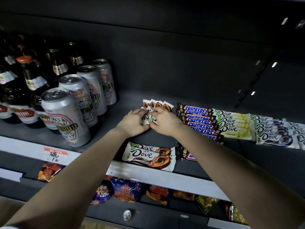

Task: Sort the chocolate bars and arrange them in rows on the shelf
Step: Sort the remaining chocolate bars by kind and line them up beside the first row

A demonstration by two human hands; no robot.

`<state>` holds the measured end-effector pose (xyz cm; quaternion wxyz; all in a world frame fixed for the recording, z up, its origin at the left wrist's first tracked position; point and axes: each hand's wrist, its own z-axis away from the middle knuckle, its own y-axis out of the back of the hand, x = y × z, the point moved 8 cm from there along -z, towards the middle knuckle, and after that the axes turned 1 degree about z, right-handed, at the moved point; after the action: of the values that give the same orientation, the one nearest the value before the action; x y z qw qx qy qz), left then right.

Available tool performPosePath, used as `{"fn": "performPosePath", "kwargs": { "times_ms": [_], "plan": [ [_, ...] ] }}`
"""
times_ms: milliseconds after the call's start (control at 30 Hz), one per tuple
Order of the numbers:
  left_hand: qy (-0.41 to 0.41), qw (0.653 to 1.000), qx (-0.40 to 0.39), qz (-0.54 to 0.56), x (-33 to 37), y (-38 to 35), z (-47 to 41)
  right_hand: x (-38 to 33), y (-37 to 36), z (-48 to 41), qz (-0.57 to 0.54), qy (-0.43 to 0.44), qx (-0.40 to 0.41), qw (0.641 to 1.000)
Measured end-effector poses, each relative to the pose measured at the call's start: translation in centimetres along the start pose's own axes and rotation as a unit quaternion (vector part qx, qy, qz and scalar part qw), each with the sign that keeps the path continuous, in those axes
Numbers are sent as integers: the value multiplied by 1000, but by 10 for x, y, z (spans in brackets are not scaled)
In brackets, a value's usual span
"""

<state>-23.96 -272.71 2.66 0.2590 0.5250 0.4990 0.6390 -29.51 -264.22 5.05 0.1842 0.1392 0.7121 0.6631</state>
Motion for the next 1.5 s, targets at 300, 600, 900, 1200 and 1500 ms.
{"fn": "performPosePath", "kwargs": {
  "times_ms": [300,600,900,1200,1500],
  "plan": [
    [-13,999,5,42,0,-1,2,-2,-3,6,8,-3,-40,999],
    [-8,999,10,42,-8,6,12,-7,1,16,-3,12,-61,998],
    [9,1000,29,2,-25,22,41,-38,-8,11,-4,37,-60,997],
    [96,991,37,-86,-40,39,69,-72,-8,8,57,78,-38,995],
    [118,977,81,-160,-17,43,74,-41,-9,14,-7,88,-61,994]
  ]
}}
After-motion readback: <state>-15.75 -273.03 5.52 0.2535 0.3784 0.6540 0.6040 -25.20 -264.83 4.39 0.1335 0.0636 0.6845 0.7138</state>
